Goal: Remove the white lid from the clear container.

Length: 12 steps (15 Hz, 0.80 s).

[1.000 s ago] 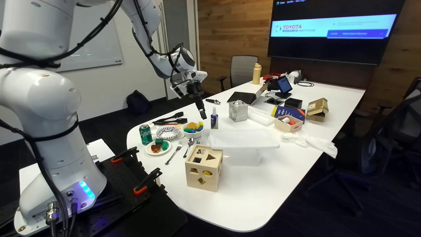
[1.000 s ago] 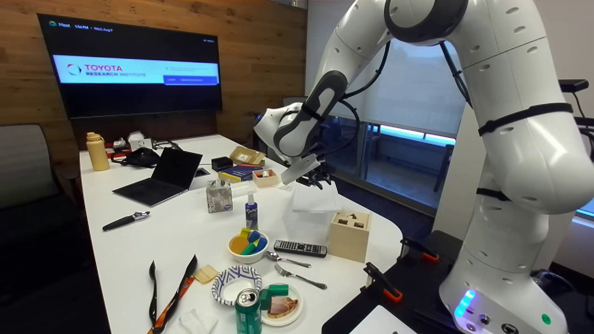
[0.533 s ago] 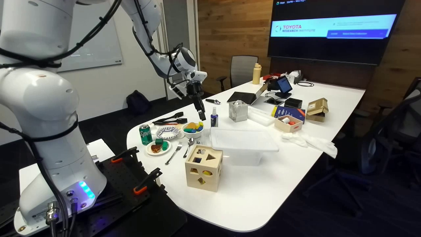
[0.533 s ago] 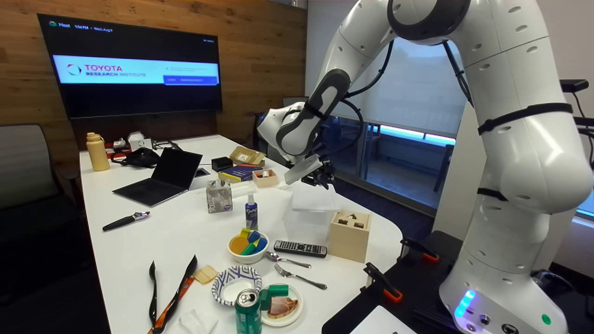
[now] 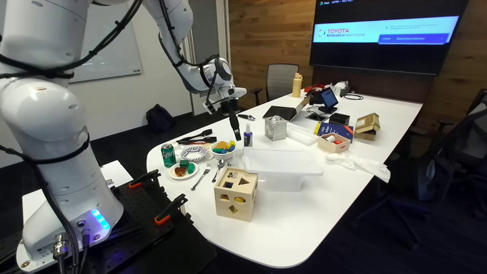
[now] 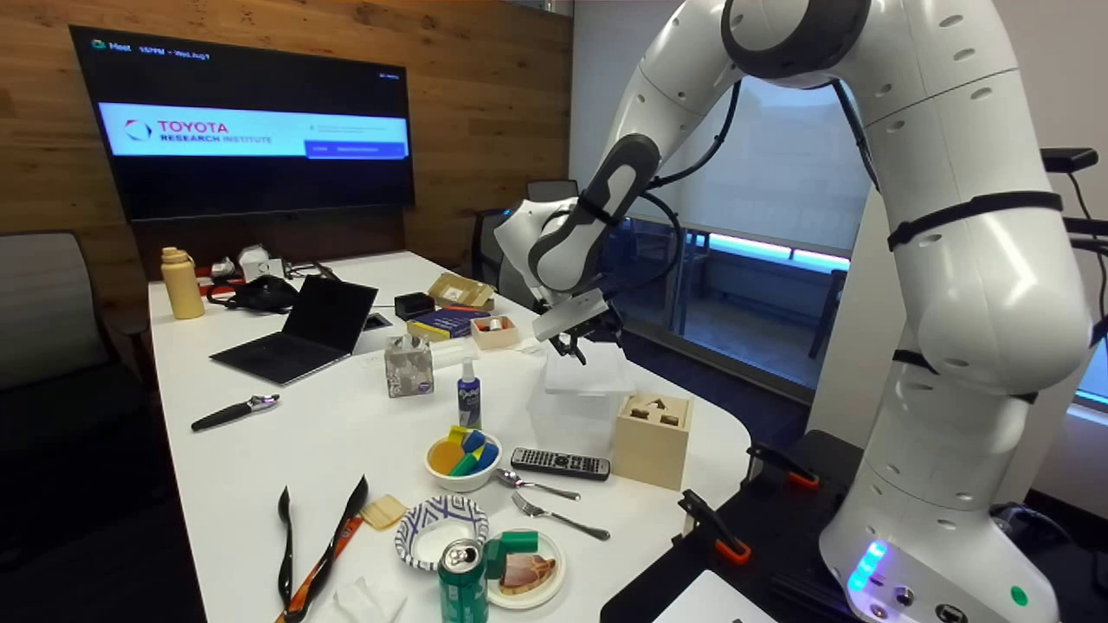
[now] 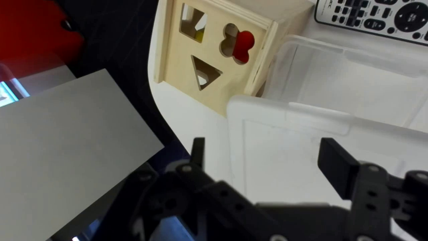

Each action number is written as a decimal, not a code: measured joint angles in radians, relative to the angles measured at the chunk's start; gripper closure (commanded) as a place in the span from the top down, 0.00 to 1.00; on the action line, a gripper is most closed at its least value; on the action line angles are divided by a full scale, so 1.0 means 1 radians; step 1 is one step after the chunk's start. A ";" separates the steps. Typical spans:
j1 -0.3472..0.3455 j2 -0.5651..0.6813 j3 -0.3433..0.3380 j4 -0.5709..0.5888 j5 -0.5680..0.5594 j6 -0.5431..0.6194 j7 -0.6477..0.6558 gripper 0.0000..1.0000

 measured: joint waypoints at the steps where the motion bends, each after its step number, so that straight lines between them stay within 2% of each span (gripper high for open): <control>1: -0.013 0.011 0.000 -0.001 0.017 0.029 -0.032 1.00; 7: -0.050 0.109 -0.001 0.004 0.163 0.131 -0.209 1.00; 12: -0.040 0.177 -0.015 0.040 0.198 0.147 -0.239 1.00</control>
